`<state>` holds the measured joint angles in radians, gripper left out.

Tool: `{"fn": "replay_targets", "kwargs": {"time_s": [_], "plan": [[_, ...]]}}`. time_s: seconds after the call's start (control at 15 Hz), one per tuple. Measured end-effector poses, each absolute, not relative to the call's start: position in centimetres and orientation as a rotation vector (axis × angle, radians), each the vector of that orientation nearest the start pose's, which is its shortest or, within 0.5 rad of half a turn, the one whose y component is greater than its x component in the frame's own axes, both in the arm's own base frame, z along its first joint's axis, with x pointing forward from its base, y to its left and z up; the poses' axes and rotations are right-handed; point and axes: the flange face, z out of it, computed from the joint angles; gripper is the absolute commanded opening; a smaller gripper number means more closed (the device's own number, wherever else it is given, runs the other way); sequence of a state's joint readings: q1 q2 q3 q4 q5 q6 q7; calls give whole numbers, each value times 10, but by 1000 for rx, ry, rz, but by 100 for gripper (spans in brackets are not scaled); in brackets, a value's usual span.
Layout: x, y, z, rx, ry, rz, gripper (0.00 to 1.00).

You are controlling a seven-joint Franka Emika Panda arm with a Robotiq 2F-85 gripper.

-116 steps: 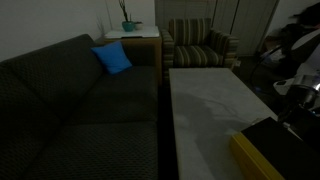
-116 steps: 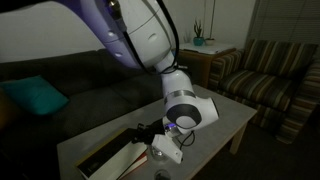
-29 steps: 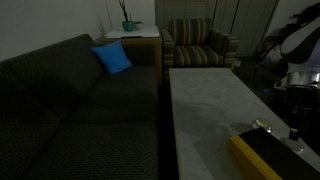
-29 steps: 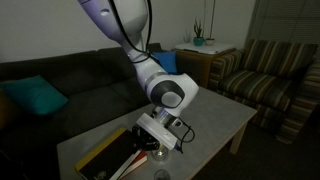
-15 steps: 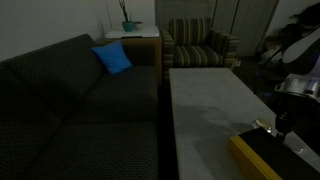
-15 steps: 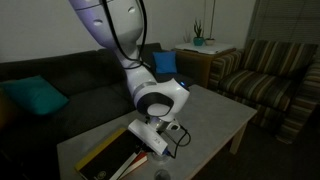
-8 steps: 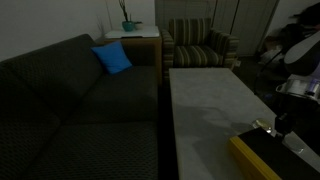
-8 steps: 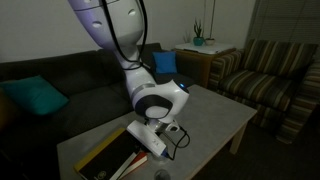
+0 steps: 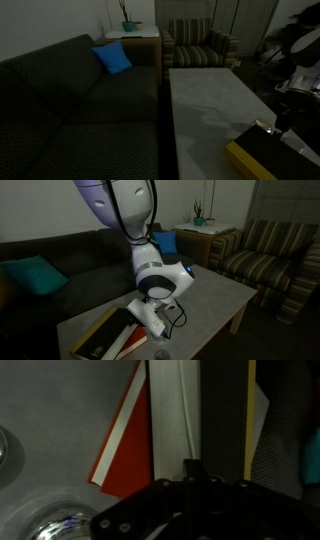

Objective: Place the lid of the silver container on the table, open the black book, then close the container

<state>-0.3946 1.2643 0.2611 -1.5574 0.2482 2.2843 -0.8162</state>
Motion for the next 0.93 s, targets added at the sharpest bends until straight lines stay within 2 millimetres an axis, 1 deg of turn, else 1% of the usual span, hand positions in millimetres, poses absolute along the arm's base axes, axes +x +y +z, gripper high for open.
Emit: {"fn": "replay_targets", "kwargs": {"time_s": [0.53, 0.73, 0.93], "plan": [[544, -66, -89, -2112, -639, 279, 0], [542, -62, -84, -2021, -678, 254, 0], [543, -57, -81, -1980, -693, 229, 0]]}}
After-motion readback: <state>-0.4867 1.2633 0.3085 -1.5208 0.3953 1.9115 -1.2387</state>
